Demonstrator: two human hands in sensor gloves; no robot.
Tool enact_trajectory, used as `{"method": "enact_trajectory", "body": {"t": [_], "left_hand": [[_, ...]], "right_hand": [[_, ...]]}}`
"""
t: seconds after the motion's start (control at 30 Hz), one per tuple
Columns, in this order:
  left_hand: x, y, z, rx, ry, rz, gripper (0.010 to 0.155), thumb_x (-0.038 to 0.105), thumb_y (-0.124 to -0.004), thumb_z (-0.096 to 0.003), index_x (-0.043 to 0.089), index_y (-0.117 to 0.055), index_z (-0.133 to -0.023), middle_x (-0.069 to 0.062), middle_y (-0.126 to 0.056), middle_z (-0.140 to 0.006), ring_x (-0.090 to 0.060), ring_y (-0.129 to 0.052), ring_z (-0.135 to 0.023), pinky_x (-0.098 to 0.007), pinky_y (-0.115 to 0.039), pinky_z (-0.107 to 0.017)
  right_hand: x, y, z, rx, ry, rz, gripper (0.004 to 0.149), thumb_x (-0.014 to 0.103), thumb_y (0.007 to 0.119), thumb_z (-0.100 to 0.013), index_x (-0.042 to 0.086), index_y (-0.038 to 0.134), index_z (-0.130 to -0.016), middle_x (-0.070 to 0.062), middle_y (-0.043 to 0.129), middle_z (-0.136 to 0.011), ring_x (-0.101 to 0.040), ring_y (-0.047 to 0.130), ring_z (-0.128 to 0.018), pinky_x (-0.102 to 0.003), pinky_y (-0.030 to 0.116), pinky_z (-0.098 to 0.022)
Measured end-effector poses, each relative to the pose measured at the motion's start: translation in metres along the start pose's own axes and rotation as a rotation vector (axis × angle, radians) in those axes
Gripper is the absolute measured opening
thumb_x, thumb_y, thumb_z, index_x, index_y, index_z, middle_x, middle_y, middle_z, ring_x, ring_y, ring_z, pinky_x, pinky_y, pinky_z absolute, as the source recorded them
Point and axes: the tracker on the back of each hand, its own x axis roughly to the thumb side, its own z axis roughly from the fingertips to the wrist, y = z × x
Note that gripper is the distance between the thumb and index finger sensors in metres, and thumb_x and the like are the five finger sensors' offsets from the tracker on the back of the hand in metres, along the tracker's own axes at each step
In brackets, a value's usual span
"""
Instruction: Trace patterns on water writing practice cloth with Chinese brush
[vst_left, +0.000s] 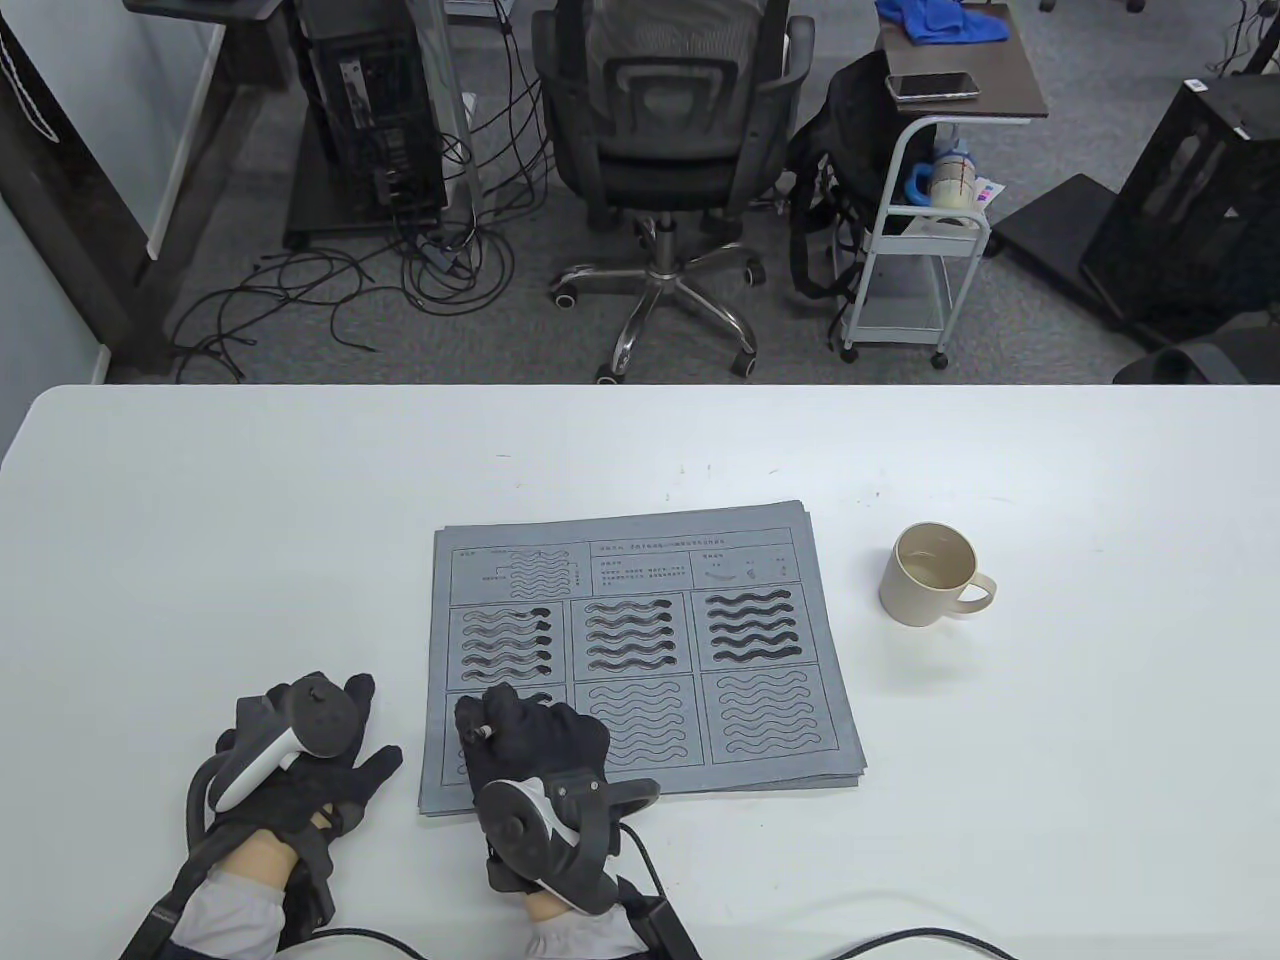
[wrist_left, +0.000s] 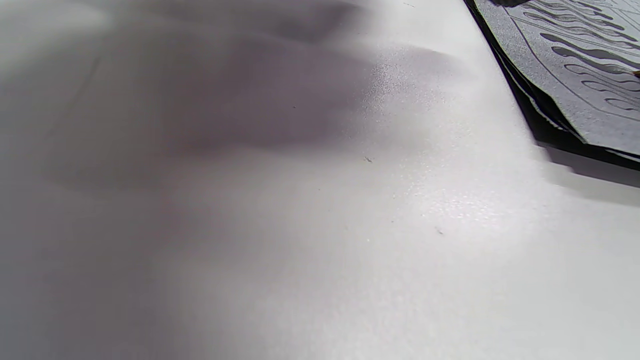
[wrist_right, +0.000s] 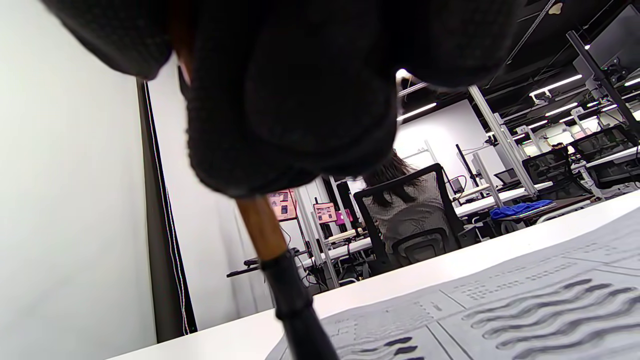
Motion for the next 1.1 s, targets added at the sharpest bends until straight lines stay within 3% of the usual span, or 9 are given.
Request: {"method": "enact_trajectory", "body": {"t": [1.1], "left_hand": [[-0.0005, -0.0005, -0.0007, -0.005, 0.002, 0.0, 0.078, 0.065, -0.052, -0.0537, 0.043, 0.001, -0.107, -0.008, 0.006, -0.117, -0.036, 0.009, -0.103, -0.077, -0.006, -0.067]], "right_hand": [[-0.0013, -0.0033, 0.0, -0.018, 0.037, 0.036, 0.039, 0.044, 0.081, -0.052, 0.011, 0.094, -0.068, -0.008, 0.108, -0.043, -0.021, 0.102, -0.031, -0.046, 0.08, -0.037]]}}
